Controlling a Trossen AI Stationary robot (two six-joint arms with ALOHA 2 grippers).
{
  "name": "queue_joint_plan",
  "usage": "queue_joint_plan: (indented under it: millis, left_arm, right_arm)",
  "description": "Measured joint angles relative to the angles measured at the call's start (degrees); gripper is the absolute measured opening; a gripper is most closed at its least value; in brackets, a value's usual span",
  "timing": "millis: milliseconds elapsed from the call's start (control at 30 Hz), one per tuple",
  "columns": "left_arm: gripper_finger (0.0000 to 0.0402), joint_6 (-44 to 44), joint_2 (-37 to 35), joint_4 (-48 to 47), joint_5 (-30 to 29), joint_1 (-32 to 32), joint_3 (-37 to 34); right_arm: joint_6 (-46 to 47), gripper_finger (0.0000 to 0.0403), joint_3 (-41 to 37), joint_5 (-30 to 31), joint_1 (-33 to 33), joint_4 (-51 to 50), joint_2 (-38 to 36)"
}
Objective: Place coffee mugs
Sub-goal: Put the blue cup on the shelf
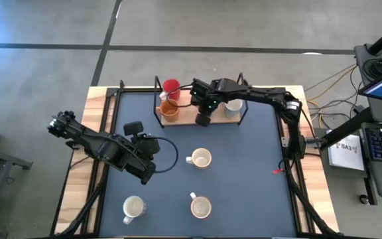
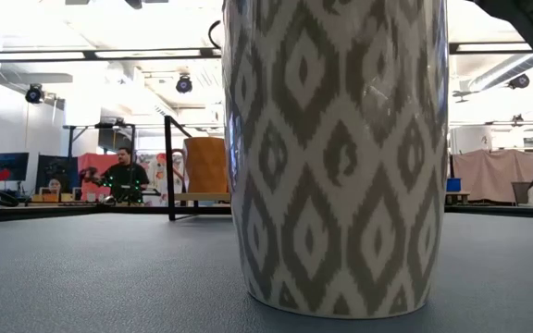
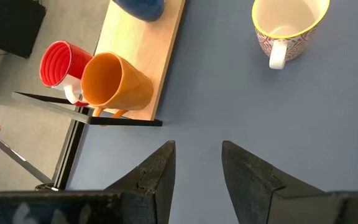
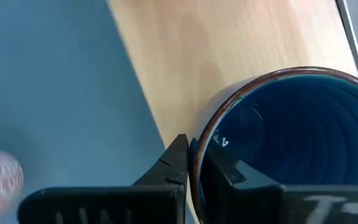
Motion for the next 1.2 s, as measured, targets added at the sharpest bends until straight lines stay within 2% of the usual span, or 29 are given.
queue_joint_plan:
  millis: [433,833,1200]
  left_arm:
    - [0.0114,-0.06,0.0,0.06,0.0,-0.01,0.0]
    - [0.0114,-0.04,0.0,0.07,-0.02,0.01,0.0]
    - [0.0114,-0.04,0.0,0.09,-0.02,0.01,0.0]
  right_arm:
    - [-15.73,0.0014,0.0,0.21,-4.18,-2.5,-0.55]
    - [-20.64,0.0013,0.0,0.02,-6.94,-1.39,-0.57]
    - [-20.94,0.0013,0.0,0.13,-8.46,1.12,-0.57]
